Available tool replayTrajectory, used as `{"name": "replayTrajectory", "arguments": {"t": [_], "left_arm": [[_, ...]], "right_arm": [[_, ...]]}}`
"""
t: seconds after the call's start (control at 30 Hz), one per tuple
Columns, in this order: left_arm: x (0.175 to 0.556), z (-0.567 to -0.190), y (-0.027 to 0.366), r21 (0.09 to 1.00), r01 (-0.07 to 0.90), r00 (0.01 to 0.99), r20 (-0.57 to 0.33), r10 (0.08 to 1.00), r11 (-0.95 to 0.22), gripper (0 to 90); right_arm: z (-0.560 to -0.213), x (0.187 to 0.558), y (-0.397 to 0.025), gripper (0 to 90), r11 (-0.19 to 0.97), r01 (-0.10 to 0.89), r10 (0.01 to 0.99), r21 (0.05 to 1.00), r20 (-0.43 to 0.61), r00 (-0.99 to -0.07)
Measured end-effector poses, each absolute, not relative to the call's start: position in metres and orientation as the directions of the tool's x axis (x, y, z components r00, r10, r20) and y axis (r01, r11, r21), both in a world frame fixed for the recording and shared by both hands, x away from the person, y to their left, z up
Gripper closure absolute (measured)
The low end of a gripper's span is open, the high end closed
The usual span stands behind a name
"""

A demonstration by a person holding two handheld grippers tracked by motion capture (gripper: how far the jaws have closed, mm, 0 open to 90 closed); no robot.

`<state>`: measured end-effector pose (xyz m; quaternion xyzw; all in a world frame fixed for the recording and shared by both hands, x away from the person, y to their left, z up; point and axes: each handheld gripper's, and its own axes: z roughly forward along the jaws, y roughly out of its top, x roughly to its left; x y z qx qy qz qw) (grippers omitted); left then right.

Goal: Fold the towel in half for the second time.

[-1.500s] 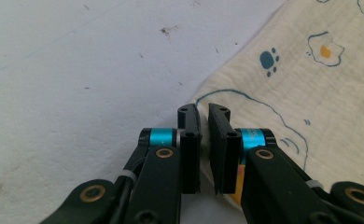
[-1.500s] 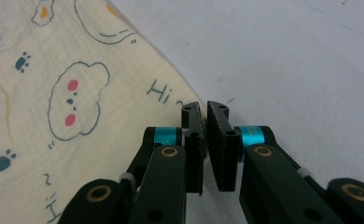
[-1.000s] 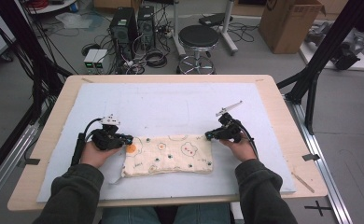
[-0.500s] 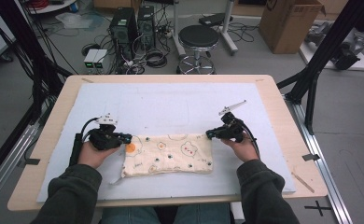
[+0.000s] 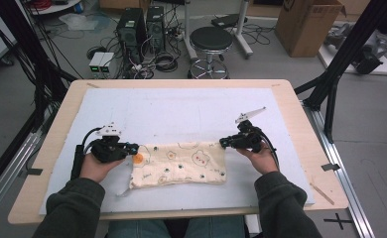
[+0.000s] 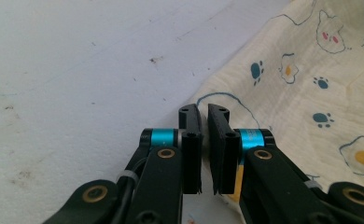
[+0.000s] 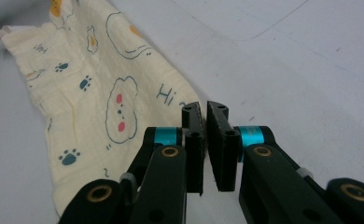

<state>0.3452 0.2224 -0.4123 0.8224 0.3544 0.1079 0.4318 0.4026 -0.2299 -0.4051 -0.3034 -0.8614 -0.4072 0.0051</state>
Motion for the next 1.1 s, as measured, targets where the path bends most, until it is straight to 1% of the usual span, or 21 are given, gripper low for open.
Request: {"name": "replayTrajectory", "arguments": {"t": [0.4,0.73,1.1], "left_arm": [[0.337,-0.408,0.221,0.802,0.458,0.742,-0.107,0.662,-0.383,83.7],[0.336,-0.408,0.222,0.807,0.455,0.741,-0.109,0.662,-0.377,83.7],[0.327,-0.405,0.222,0.815,0.432,0.757,-0.095,0.647,-0.386,83.7]], "right_arm": [[-0.401,0.396,-0.229,85.4,0.492,0.504,0.505,0.71,0.238,-0.829],[-0.398,0.395,-0.231,85.4,0.495,0.487,0.508,0.719,0.215,-0.834],[-0.396,0.384,-0.233,85.3,0.501,0.444,0.485,0.743,0.183,-0.855]]}}
